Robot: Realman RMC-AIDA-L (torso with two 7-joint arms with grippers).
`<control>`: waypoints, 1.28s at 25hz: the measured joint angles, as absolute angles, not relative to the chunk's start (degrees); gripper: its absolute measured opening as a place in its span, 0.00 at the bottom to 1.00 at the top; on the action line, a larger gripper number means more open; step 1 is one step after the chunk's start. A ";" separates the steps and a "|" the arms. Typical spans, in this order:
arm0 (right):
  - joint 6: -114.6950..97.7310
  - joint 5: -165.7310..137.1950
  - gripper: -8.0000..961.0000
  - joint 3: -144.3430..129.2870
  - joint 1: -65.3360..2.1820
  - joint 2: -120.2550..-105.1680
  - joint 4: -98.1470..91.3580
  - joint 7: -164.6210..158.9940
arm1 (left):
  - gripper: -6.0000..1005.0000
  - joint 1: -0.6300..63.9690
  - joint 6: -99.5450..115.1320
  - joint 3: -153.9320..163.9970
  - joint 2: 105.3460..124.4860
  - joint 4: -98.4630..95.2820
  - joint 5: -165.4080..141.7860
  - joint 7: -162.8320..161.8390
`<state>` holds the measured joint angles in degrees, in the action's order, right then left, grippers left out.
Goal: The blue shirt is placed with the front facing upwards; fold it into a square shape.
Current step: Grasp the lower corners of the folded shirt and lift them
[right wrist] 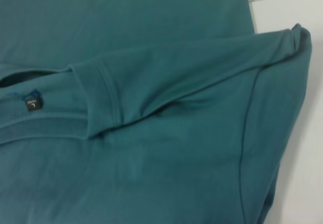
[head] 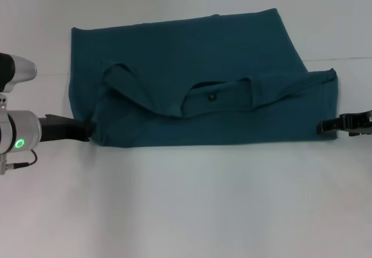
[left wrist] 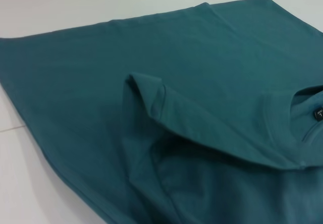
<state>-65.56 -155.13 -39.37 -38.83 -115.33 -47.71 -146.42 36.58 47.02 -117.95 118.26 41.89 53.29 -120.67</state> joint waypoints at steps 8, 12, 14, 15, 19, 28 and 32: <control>-61.26 -154.72 0.95 -40.84 -39.38 -115.22 -44.60 -145.88 | 0.03 36.93 46.81 -117.83 118.18 41.26 53.22 -120.67; -60.18 -154.68 0.95 -41.36 -39.95 -115.47 -44.09 -145.81 | 0.03 37.13 46.64 -117.70 118.15 41.15 53.19 -120.67; -59.72 -154.68 0.94 -41.38 -40.46 -115.47 -43.12 -145.78 | 0.03 37.27 46.57 -117.65 118.14 40.88 53.18 -120.67; -59.38 -154.68 0.94 -41.43 -40.80 -115.44 -42.47 -145.75 | 0.03 37.35 46.53 -117.65 118.11 40.64 53.18 -120.67; -58.40 -154.69 0.92 -41.62 -41.55 -115.28 -40.76 -145.66 | 0.03 37.54 46.51 -117.80 118.04 40.05 53.17 -120.67; -57.55 -155.07 0.83 -42.39 -41.55 -115.13 -40.51 -145.44 | 0.03 37.63 46.41 -117.93 117.95 39.90 53.17 -120.13; -57.47 -155.14 0.64 -43.49 -41.27 -115.03 -40.62 -145.42 | 0.03 37.63 46.40 -118.00 117.93 39.84 53.17 -120.01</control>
